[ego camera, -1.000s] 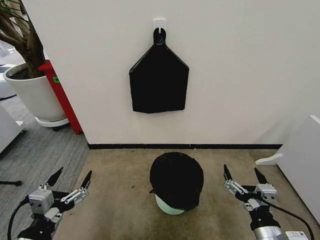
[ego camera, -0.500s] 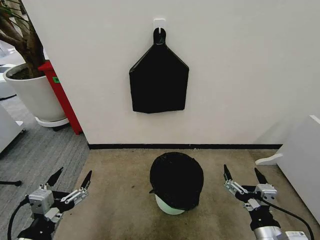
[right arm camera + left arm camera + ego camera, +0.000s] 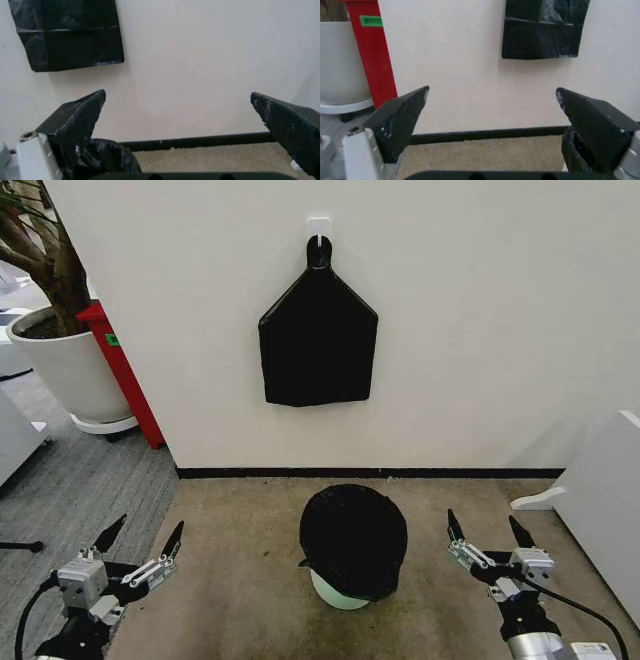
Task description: Place the garbage bag over the trash bin.
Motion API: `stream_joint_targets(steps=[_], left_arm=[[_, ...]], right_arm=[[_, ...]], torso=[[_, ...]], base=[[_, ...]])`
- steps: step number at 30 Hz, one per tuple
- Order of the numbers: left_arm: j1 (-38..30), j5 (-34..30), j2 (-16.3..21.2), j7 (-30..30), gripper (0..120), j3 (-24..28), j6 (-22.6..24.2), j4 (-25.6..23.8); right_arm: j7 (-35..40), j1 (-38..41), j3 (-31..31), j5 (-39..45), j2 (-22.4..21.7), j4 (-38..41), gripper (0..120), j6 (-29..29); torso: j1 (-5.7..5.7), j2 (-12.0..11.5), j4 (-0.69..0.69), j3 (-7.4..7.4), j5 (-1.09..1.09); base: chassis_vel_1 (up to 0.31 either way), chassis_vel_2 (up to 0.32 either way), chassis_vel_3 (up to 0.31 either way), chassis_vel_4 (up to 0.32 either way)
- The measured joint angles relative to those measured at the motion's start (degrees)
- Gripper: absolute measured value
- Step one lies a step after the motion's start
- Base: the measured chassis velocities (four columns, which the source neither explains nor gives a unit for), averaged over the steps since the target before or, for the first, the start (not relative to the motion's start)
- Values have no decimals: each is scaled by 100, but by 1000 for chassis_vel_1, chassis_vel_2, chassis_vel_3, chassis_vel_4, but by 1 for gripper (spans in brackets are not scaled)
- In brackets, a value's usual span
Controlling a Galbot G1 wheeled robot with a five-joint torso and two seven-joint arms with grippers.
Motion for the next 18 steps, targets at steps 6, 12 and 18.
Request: stream_joint_targets(steps=[6, 12, 18], left_arm=[[0, 0, 0, 0, 100, 0, 0, 0], [0, 0, 0, 0, 100, 0, 0, 0], [0, 0, 0, 0, 100, 0, 0, 0]], right_arm=[[0, 0, 0, 0, 0, 0, 100, 0], [0, 0, 0, 0, 0, 0, 100, 0], [0, 0, 0, 0, 0, 0, 100, 0]], torso=[[0, 0, 0, 0, 0], [0, 0, 0, 0, 0], [0, 0, 0, 0, 0]], base=[[0, 0, 0, 0], [0, 0, 0, 0], [0, 0, 0, 0]])
